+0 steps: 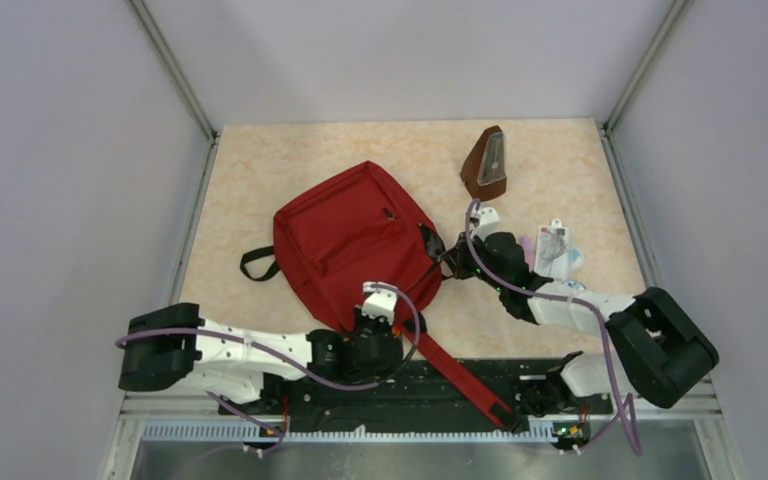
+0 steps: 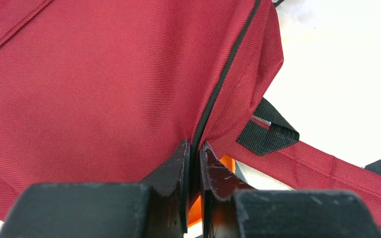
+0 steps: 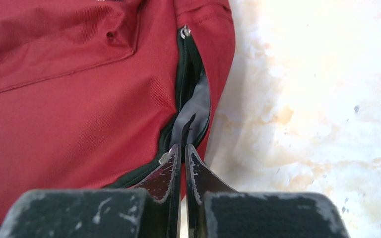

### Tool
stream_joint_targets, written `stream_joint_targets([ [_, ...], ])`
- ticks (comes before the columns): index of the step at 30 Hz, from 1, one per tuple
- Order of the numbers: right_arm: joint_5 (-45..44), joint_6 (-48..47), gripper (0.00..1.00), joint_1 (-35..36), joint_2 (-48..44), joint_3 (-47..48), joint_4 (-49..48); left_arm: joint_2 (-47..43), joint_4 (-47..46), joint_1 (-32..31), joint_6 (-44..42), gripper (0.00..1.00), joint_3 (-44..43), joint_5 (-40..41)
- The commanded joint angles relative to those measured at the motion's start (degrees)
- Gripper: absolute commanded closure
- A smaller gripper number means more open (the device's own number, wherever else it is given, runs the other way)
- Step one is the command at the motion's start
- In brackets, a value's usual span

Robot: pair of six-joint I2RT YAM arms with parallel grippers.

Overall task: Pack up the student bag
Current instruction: Zip the student bag at the center of the board.

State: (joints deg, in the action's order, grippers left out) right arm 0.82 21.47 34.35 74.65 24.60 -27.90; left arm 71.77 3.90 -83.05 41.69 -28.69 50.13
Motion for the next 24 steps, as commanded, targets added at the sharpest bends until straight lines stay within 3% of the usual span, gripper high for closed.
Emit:
stream_joint_targets([
  [1, -10.33, -5.54, 1.00, -1.48, 3.00, 4.85, -5.48, -3.18, 8.09, -0.27, 1.06, 0.92, 2.32, 3.51],
  [6, -12.38, -8.25, 1.00, -1.48, 8.36, 9.36, -6.99, -6.72, 9.03, -0.27, 1.79, 1.00, 3.74, 4.32],
  [10, -15.85, -10.18, 1.00, -1.48, 11.96, 13.10, -6.08, -9.82, 10.57, -0.27, 2.41, 1.00, 4.61, 4.55],
  [13, -13.31, -10.93, 1.00, -1.48, 12.13, 14.72, -4.72, -12.54, 10.95, -0.27, 1.83, 0.99, 5.06, 4.36],
  [14, -11.49, -11.00, 1.00, -1.48, 11.77, 14.89, -4.27, -13.34, 10.56, -0.26, 0.88, 0.93, 4.86, 4.19],
  [18, -3.02, -10.93, 1.00, -1.39, 9.31, 15.38, -0.43, -16.13, 5.33, -0.12, -7.07, 0.45, 2.07, 2.24],
  [20, 0.14, -10.18, 1.00, -1.23, 7.86, 14.51, 0.60, -17.07, 1.05, 0.63, -9.78, 0.29, 0.14, 0.46],
  [24, 3.65, -9.14, 1.00, -0.74, 4.59, 12.39, 2.29, -16.34, -5.75, 8.06, -10.41, 0.23, -2.50, -10.79],
])
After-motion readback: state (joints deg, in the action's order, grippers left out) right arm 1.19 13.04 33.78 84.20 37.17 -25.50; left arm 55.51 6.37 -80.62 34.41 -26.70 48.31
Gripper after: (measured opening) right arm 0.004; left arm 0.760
